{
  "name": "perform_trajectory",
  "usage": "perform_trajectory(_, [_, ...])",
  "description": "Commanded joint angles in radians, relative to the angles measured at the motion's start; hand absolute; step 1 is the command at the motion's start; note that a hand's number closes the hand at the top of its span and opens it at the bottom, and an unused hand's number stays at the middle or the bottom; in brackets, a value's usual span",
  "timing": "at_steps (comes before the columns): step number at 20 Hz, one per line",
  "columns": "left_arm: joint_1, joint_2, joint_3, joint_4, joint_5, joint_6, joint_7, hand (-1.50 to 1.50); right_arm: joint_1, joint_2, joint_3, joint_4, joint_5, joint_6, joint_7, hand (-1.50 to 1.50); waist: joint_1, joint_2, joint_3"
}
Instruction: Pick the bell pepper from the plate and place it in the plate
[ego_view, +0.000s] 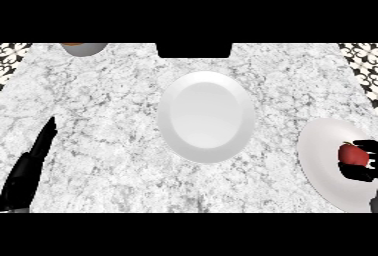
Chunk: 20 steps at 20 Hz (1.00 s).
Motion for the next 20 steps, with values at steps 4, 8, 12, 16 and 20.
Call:
perform_trajectory(4, [0.001, -0.013, 0.076, 0.0, -0.021, -0.058, -0.009, 0.0, -0.036, 0.006, 0.014, 0.014, 0.04, -0.03, -0.028, 1.5, 0.0, 0.0, 0.0])
perform_trajectory(8, [0.039, -0.077, 0.042, -0.064, -0.084, -0.042, 0.032, 0.0, -0.009, -0.014, -0.019, 0.045, 0.036, -0.053, -0.086, 1.5, 0.0, -0.001, 0.0])
perform_trajectory(12, [-0.049, -0.06, 0.003, -0.004, -0.069, -0.071, -0.006, 0.0, -0.232, -0.125, 0.143, 0.152, 0.047, 0.116, -0.341, 1.5, 0.095, 0.023, 0.004])
perform_trajectory(16, [-0.099, -0.063, -0.02, -0.012, -0.072, -0.086, -0.012, 0.0, -0.337, -0.177, 0.272, 0.143, 0.062, 0.217, -0.562, 1.5, 0.185, 0.054, 0.007])
perform_trajectory(20, [-0.106, -0.067, -0.031, -0.007, -0.075, -0.093, -0.012, 0.0, -0.456, -0.239, 0.269, 0.227, 0.033, 0.216, -0.792, 1.5, 0.171, 0.052, 0.009])
